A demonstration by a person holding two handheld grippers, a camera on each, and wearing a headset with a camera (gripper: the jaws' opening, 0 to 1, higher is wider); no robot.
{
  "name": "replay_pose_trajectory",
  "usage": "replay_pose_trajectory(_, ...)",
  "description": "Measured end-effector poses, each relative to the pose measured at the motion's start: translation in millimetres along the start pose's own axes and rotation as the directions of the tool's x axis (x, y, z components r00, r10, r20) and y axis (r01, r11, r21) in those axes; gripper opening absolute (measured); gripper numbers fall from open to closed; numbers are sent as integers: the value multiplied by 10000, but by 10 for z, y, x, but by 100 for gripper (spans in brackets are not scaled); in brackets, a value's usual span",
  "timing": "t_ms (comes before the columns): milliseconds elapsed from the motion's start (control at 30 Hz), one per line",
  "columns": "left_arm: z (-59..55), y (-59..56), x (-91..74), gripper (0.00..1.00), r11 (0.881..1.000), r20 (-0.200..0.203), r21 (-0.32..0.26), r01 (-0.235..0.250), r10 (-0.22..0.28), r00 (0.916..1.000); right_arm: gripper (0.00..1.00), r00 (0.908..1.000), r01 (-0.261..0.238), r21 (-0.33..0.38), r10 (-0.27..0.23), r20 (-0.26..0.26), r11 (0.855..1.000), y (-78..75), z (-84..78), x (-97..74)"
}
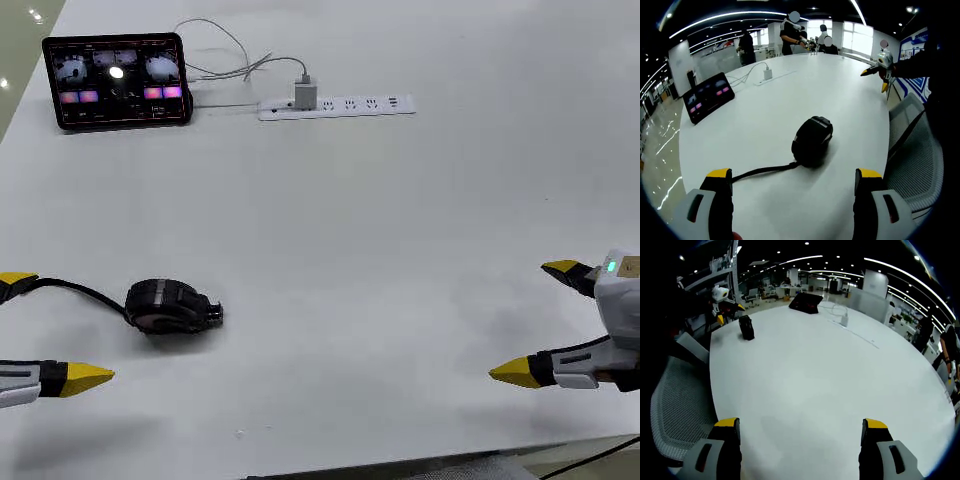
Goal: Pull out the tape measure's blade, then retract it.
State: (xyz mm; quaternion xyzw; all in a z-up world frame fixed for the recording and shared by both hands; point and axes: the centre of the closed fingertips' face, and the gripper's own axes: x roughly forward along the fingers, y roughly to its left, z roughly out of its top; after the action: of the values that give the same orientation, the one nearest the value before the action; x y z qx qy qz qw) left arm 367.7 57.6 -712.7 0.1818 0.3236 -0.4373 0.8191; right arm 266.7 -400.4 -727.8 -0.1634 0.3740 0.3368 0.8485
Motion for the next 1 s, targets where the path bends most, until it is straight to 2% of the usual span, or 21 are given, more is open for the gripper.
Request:
replay_pose_trajectory(100,28,15,23,99,9999,-136,110,95,-94,9999,99,9999,-96,-50,97,96,9999,9,89,41)
replay_pose_trajectory(333,125,-42,75,99,9977,-237,495,468,-456,9987,99,9984,-468,-484,482,285,9977,84,289,121)
replay_pose_trajectory(600,216,-139,201,99,9866,-564,1233,1072,-1009,9933,99,9953,-735,-760,779,570,9944,146,530,262)
replay_pose_trajectory(767,249,-182,265,99,9750,-963,1686,1448,-1299,9868,99,9925,-979,-1072,1050,628,9894,243,688,346)
replay_pose_trajectory(933,272,-234,329,96,9515,-1425,2401,1925,-1616,9765,99,9872,-1309,-1398,1419,721,9815,326,838,463)
replay_pose_trajectory(1000,289,-262,364,95,9450,-1529,2532,2071,-1722,9731,99,9837,-1469,-1558,1607,802,9768,413,920,507)
